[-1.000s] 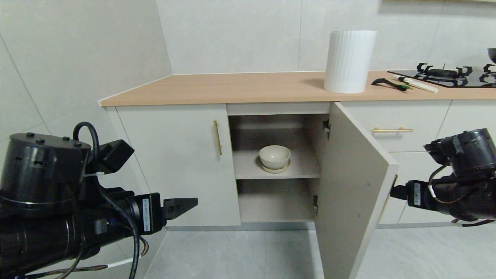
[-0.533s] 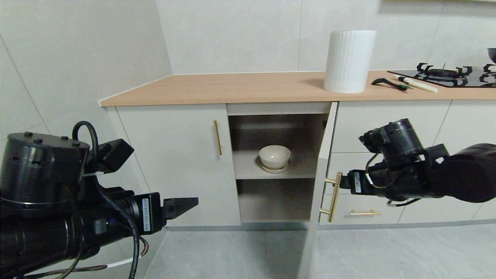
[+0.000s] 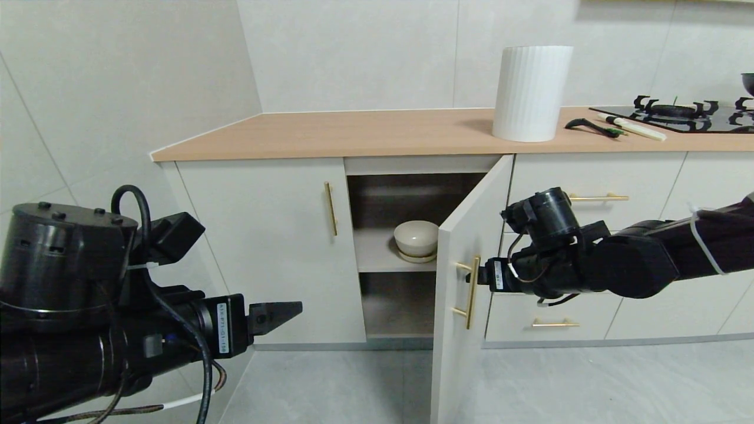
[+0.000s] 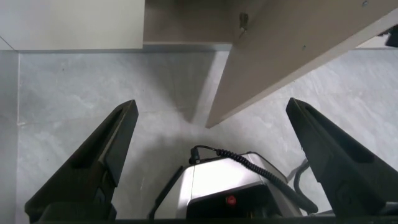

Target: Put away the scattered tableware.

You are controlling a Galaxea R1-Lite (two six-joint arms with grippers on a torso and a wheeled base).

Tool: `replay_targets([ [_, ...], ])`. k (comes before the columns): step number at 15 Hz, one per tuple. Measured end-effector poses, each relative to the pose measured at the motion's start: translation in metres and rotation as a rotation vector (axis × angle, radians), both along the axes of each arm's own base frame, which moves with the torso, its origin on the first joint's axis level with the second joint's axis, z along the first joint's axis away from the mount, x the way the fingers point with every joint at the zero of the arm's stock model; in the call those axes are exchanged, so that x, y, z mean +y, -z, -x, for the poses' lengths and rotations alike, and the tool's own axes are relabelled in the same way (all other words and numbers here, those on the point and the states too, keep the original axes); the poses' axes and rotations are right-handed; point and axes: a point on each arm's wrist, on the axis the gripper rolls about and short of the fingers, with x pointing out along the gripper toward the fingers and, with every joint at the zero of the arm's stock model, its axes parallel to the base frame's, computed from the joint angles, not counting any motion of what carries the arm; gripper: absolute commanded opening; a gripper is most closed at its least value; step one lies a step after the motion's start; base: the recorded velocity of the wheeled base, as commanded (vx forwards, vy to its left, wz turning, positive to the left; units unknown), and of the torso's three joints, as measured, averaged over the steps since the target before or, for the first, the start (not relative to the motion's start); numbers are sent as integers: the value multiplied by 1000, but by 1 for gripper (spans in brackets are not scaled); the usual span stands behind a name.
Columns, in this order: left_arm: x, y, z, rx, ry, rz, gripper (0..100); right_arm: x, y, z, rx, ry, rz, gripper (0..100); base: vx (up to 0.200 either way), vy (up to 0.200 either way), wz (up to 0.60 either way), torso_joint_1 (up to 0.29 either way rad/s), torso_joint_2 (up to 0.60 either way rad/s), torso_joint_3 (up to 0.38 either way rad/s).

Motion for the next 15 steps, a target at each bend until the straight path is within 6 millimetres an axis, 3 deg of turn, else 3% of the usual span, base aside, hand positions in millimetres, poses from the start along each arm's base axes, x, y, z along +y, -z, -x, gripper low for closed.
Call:
replay_targets([
  [5, 0, 0, 0, -1, 1, -4, 100, 6, 14, -10, -9, 13, -17, 100, 0, 0, 0, 0, 0, 0],
  [9, 0, 1, 0, 3, 1, -8, 100, 11, 22, -16, -19, 50, -75, 100, 200, 0, 0, 1, 2, 7],
  [15, -1, 2, -1, 6, 2, -9, 100, 32, 16, -25, -62, 120, -294, 100, 0, 0, 0, 0, 0, 0],
])
